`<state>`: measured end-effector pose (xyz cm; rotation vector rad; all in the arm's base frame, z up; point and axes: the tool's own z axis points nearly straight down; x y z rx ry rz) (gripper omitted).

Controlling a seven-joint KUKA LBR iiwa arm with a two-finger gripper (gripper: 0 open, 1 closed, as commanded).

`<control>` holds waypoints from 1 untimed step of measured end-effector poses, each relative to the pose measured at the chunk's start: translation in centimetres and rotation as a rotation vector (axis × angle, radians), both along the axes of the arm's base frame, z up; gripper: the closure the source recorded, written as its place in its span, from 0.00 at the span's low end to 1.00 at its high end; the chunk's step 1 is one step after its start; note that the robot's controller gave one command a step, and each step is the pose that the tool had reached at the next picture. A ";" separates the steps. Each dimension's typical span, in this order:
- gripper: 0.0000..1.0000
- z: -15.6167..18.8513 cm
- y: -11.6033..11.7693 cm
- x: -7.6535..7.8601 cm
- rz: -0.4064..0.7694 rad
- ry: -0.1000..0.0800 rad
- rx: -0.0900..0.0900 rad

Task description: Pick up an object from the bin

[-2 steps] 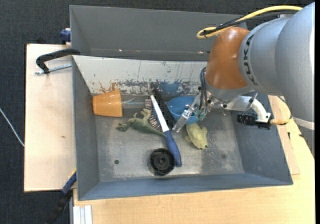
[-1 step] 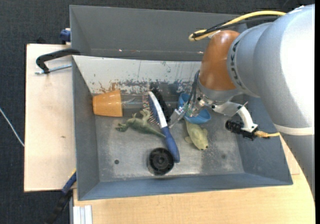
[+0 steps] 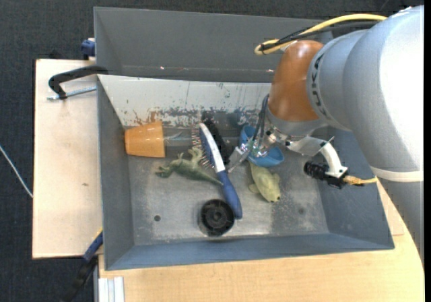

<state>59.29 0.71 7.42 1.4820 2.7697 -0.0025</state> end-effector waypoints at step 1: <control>1.00 0.6 -0.2 0.4 -0.002 -0.014 -0.003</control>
Offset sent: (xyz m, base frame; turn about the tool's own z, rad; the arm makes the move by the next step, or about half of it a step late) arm 0.0000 0.0000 0.0000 0.0000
